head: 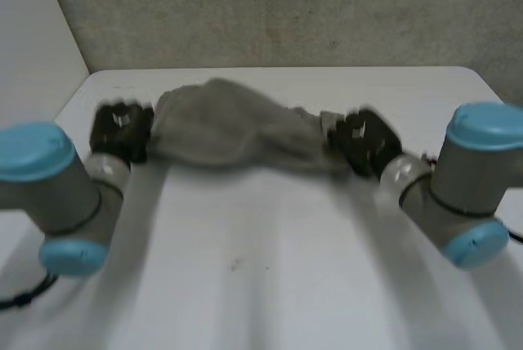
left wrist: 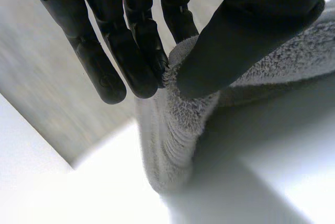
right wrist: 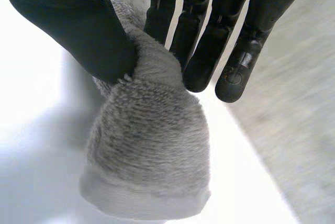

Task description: Fold the towel.

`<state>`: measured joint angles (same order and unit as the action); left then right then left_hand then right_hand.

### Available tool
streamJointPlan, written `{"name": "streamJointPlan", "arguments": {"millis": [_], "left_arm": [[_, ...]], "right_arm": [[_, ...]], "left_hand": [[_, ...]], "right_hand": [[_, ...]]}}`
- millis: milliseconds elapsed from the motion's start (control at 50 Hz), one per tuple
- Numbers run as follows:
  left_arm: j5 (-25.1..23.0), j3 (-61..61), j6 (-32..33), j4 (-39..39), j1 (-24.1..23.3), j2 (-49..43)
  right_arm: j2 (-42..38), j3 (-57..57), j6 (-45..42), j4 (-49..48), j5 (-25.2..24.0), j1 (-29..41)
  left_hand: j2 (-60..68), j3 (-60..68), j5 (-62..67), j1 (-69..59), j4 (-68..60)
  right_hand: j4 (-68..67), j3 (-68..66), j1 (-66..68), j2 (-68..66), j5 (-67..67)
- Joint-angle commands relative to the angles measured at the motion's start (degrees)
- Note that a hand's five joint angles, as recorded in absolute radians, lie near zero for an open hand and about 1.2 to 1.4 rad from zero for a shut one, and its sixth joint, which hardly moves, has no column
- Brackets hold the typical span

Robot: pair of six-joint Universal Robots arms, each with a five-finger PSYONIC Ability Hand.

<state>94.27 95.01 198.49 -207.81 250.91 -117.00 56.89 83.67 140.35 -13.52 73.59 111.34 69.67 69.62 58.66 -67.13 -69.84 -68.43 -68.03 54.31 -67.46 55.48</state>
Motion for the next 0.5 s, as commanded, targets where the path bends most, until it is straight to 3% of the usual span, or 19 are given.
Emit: {"name": "streamJointPlan", "arguments": {"millis": [20, 160, 200, 280, 320, 340, 360, 380, 400, 500], "left_arm": [[0.0, 8.8, 0.1, 8.7, -0.4, 0.8], [0.2, 10.6, -0.8, 18.8, -0.9, 6.0], [0.2, 11.2, -0.8, 19.7, -1.1, 7.1], [0.5, 11.5, -0.8, 20.2, -2.6, 10.4], [0.3, 11.4, -0.8, 20.2, -2.7, 11.7], [0.0, 11.2, -0.8, 20.2, -2.7, 13.0], [0.0, 11.2, -0.8, 20.2, -2.7, 13.0], [0.0, 10.9, -0.8, 20.2, -2.6, 14.2], [0.0, 10.6, -0.6, 20.2, -2.5, 15.1], [-0.5, 9.0, -0.4, 20.0, -2.2, 17.2]], "right_arm": [[0.7, 5.3, -8.1, 10.0, 0.6, -0.6], [5.1, 6.8, -7.4, 15.9, 0.0, -0.9], [6.7, 8.0, -6.1, 16.8, 0.0, -1.1], [9.3, 9.1, -4.0, 16.8, 0.0, -1.7], [10.7, 9.5, -2.5, 16.8, 0.0, -2.4], [12.0, 9.8, -0.7, 16.8, -0.2, -3.0], [13.1, 10.0, 1.2, 16.9, -0.5, -3.5], [13.1, 10.0, 1.2, 16.9, -0.5, -3.5], [13.9, 10.2, 3.1, 16.9, -0.5, -3.9], [16.5, 10.7, 7.3, 16.9, -0.7, -5.2]], "left_hand": [[10.3, 10.4, 11.3, -12.9, -10.2], [10.3, 10.4, 11.3, -12.9, -10.2], [10.3, 10.4, 11.3, -12.9, -10.2], [9.0, 9.1, 10.0, -11.6, -8.8], [4.3, 4.3, 5.3, -6.8, -4.1], [-10.9, -10.8, -9.8, 8.3, 11.0], [-11.0, -11.0, -10.0, 8.5, 11.2], [-28.8, -28.8, -27.8, 26.3, 29.0], [-33.3, -33.3, -32.3, 30.8, 33.5], [-34.6, -34.5, -33.5, 32.0, 34.7]], "right_hand": [[-11.6, -12.0, 25.7, -12.5, 14.5], [-11.6, -12.0, 25.7, -12.5, 14.5], [14.0, 13.6, 0.1, 13.0, -11.0], [27.3, 26.9, -13.2, 26.4, -24.4], [32.4, 32.0, -18.3, 31.5, -29.5], [35.3, 34.9, -21.2, 34.3, -32.3], [35.6, 35.2, -21.5, 34.7, -32.7], [35.6, 35.2, -21.5, 34.7, -32.7], [35.8, 35.4, -21.7, 34.8, -32.9], [35.8, 35.4, -21.7, 34.8, -32.9]]}}
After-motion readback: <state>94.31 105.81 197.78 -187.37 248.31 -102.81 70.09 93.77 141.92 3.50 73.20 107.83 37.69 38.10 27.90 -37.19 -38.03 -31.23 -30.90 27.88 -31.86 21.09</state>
